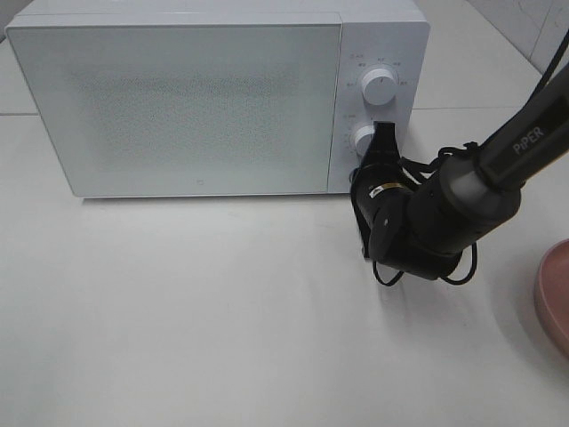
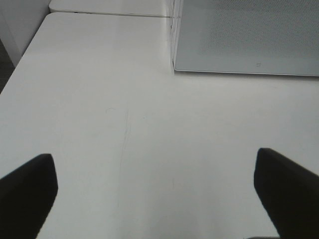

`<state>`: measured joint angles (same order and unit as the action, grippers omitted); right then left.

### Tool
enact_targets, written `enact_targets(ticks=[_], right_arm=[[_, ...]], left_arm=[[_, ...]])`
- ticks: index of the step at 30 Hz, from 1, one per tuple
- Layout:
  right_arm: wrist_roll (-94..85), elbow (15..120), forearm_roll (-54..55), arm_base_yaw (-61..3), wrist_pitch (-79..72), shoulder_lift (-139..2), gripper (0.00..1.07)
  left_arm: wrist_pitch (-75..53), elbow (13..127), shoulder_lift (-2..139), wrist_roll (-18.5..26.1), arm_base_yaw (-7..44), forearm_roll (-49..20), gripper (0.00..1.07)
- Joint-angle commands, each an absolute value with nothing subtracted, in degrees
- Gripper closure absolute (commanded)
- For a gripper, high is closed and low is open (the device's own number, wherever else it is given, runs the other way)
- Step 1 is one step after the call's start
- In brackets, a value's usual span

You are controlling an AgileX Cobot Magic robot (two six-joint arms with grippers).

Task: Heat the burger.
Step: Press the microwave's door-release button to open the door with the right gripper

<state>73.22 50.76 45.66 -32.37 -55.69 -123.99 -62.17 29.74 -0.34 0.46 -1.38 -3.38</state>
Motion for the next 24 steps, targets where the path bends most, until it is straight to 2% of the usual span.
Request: enact_targets(ticks=[1,14,24], right_arm=[[71.7,54.1,44.7,-31.0,-63.7,-123.5,1.07],[67.6,59.2,43.5,-29.0,-65.5,-124.8,1.07],[68.0,59.4,43.6,-29.0,-65.0,-125.3,1.07]], left_arm=[[-61.4,29.6,-1.2,0.5,-1.1,-3.2,0.07],[-61.4,29.6,-1.2,0.5,-1.1,-3.2,0.07],[-61.4,29.6,-1.2,0.5,-1.1,-3.2,0.07]])
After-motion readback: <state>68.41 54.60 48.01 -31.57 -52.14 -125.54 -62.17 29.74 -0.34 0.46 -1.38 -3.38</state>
